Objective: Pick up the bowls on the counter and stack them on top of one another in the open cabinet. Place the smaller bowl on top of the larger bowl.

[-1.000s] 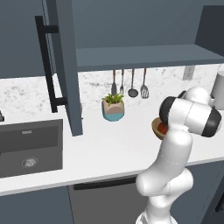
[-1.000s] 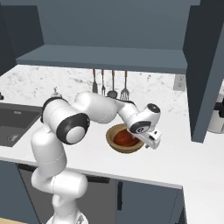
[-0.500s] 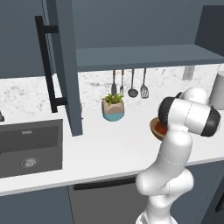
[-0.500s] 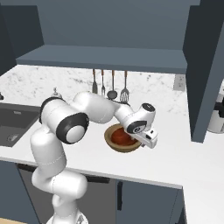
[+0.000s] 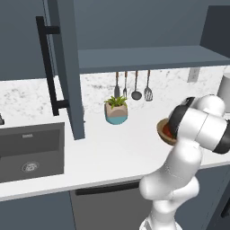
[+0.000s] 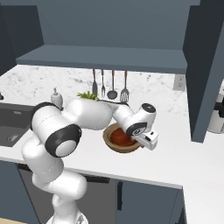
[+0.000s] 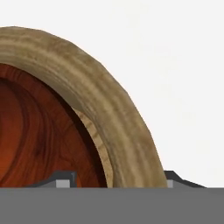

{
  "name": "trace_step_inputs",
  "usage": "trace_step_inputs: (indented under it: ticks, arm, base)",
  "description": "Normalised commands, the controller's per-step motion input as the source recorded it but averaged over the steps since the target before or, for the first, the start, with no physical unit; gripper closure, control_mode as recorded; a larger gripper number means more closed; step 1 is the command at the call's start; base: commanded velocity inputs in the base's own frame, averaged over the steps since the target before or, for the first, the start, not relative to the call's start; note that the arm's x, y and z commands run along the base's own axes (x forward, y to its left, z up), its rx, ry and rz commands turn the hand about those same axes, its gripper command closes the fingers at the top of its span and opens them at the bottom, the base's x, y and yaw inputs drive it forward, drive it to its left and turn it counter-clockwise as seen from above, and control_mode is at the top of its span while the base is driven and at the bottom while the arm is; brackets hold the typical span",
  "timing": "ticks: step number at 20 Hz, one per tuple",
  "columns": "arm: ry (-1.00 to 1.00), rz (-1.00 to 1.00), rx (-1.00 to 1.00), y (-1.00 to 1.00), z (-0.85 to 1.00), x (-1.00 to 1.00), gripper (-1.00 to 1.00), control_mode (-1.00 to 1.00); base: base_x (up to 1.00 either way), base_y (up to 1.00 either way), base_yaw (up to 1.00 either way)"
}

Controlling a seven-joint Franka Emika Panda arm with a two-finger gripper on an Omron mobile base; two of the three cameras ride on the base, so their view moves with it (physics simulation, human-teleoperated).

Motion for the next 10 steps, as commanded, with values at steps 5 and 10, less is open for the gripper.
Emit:
trace_step_inputs:
  ticks: [5,10]
  arm:
    - [-0.01,-0.19,0.0,0.25,0.52,-0.45,1.0,-1.0]
    - [0.0,-0.21,0.0,0.34,0.62,-0.39,1.0,-1.0]
  base:
    - [0.0,0.0,0.0]
    - [0.0,0.0,0.0]
